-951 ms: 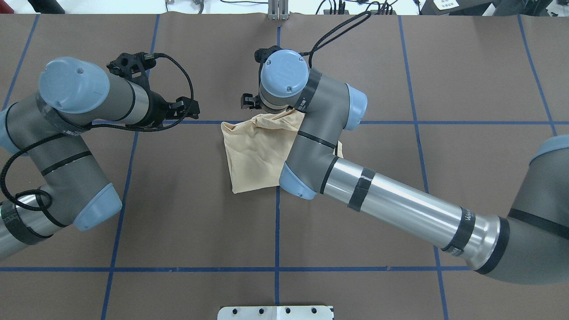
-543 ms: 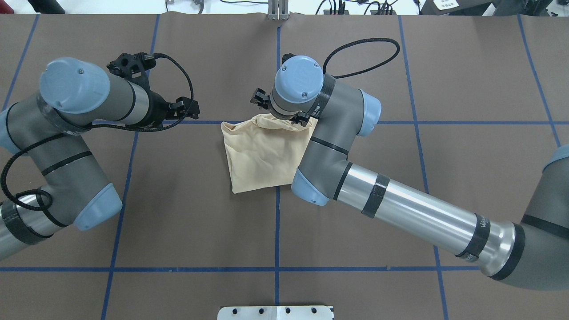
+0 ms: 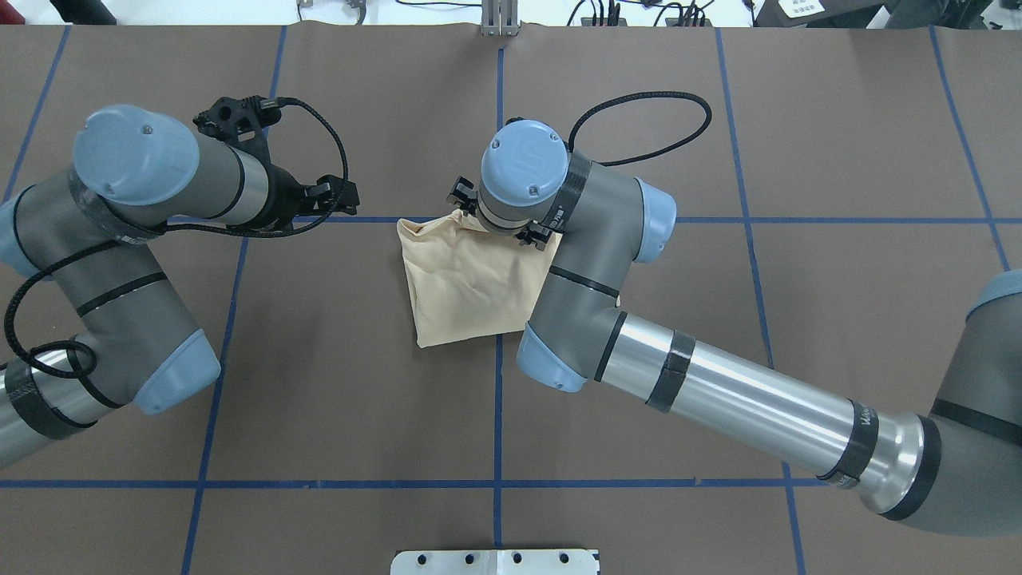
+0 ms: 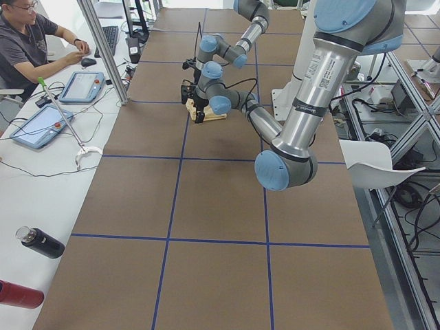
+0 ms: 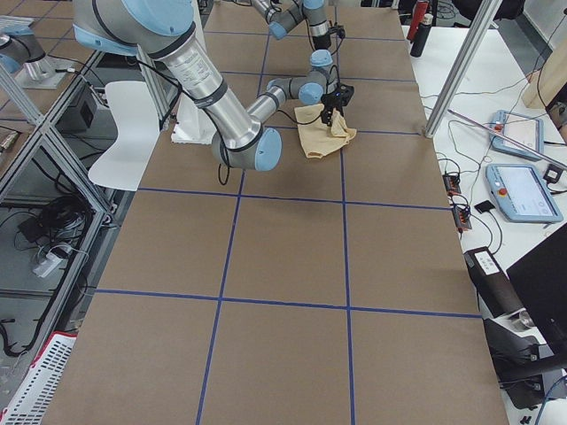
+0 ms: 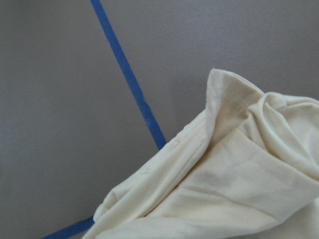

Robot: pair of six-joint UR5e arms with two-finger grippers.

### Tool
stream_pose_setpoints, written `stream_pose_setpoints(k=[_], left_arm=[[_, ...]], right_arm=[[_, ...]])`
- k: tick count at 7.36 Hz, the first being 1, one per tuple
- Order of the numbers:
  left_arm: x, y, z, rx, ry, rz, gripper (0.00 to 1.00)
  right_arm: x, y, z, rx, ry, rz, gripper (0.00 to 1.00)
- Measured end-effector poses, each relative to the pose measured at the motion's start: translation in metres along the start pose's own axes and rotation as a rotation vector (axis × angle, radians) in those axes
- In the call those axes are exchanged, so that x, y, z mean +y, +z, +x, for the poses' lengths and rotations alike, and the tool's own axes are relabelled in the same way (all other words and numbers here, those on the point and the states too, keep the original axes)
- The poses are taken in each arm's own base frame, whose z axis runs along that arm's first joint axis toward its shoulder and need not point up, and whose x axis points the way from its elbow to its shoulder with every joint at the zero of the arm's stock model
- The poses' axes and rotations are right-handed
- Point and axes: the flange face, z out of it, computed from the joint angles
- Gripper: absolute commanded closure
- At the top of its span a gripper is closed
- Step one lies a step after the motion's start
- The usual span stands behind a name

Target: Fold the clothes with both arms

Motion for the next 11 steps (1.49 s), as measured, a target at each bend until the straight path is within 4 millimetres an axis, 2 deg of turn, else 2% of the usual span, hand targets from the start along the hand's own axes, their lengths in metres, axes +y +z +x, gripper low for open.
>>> stream_pose_setpoints(k=[1, 3, 5, 9, 11], left_arm=[[0.0000, 0.0001, 0.0001, 0.000, -0.001, 0.000, 0.01], [0.0002, 0.0002, 0.0006, 0.002, -0.007, 0.000, 0.01], [0.0006, 0.0005, 0.0003, 0.001, -0.010, 0.000, 0.01], [0.0003, 0.0027, -0.0010, -0.002, -0.007, -0.001, 0.01], [0.0004, 0.0032, -0.0012, -0.003, -0.007, -0.002, 0.01]], right_arm=[[0.0055, 0.0029, 0.0029, 0.020, -0.001, -0.005, 0.17], [0.0109, 0.0023, 0.0034, 0.033, 0.015, -0.007, 0.51], [0.0118, -0.0006, 0.0000, 0.021, 0.070, -0.005, 0.54], [0.0084, -0.0028, -0.0002, -0.005, 0.158, -0.004, 0.46], [0.0019, -0.0053, 0.0018, -0.064, 0.242, -0.007, 0.46]])
